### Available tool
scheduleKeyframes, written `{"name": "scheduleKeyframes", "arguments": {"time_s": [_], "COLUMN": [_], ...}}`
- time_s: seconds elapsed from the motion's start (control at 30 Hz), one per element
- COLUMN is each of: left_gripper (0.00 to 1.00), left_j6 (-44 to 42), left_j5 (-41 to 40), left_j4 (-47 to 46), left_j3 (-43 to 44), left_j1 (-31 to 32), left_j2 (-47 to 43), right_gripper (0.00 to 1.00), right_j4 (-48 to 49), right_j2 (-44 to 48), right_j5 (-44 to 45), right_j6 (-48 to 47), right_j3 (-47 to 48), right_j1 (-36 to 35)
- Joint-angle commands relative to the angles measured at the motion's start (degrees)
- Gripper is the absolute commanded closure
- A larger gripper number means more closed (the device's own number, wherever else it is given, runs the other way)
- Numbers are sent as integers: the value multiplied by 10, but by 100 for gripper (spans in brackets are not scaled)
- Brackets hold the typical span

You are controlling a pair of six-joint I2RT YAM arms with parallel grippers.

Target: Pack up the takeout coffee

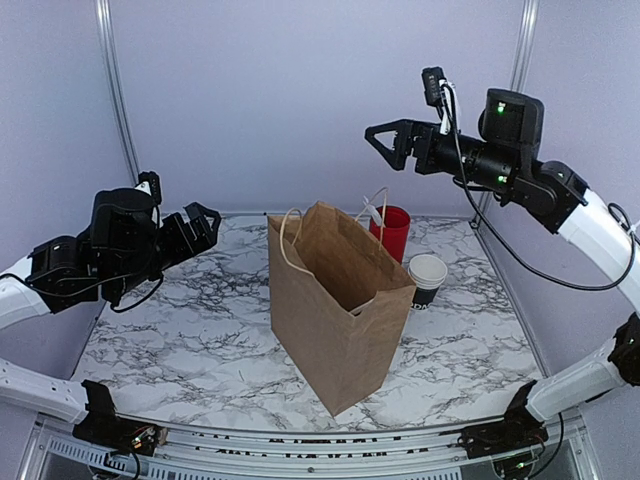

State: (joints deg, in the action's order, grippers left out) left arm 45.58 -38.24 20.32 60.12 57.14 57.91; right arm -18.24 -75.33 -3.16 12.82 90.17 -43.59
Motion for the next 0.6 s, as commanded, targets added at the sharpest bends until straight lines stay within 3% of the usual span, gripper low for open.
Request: {"name": "scheduleKeyframes", "arguments": {"time_s": [0.0, 0.23, 0.57], "left_gripper": [1, 1, 1], "left_j6": [-18, -39, -99], "left_j5": [17, 44, 81], "left_j4": [-15, -16, -32], "left_j3": [-6, -14, -48], "left_j1": [-20, -58, -119], "left_j2": [-16, -19, -39], "right_gripper": [0, 0, 0], "right_j4": [-17, 2, 143], "right_j2": [62, 143, 238], "right_j5": [51, 119, 190], "right_j6": [4, 11, 27], "right_j3": [-40, -183, -461], "right_j1": [71, 170, 276]}}
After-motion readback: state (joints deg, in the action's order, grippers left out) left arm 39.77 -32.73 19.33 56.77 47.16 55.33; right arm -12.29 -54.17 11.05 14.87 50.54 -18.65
